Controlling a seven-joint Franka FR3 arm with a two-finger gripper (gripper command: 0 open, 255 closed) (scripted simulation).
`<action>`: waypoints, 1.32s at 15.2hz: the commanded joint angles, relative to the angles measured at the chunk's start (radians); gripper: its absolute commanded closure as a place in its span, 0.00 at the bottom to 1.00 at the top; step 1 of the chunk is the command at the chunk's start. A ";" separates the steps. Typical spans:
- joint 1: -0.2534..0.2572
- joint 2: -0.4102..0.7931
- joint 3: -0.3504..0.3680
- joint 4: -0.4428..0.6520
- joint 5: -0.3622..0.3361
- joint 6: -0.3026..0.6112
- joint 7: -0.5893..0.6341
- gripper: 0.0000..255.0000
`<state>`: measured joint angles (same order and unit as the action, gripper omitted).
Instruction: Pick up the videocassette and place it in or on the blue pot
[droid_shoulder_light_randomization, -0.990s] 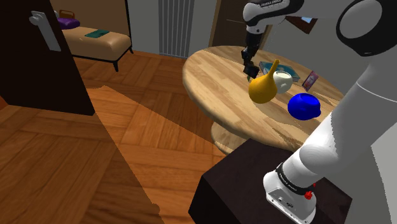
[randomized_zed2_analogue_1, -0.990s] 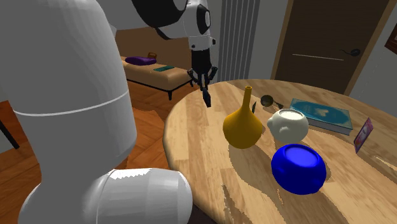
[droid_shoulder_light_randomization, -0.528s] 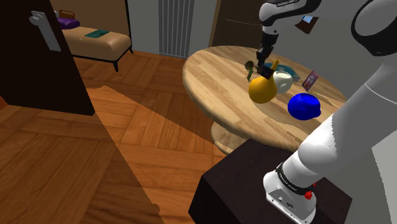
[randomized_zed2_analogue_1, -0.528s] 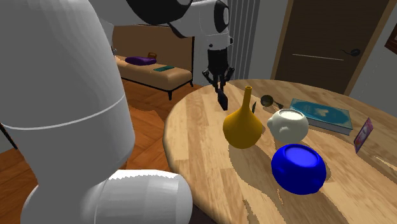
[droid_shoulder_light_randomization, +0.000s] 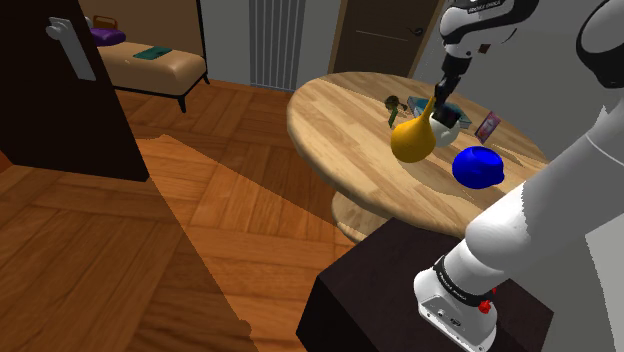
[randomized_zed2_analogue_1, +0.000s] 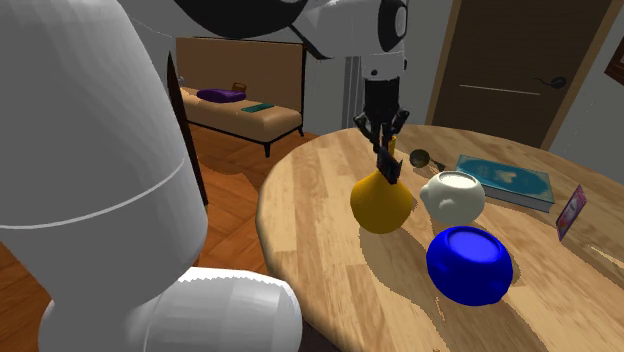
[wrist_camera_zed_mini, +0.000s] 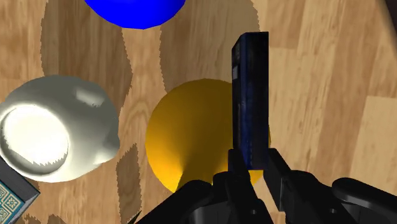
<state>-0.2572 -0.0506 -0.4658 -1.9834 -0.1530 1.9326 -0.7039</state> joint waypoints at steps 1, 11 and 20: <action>-0.023 -0.012 -0.025 -0.011 -0.008 0.006 -0.047 1.00; -0.135 0.015 -0.158 0.040 0.007 0.012 -0.298 1.00; -0.210 0.099 -0.232 0.076 0.067 0.060 -0.464 1.00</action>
<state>-0.4655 0.0436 -0.6973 -1.8994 -0.0888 1.9808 -1.1651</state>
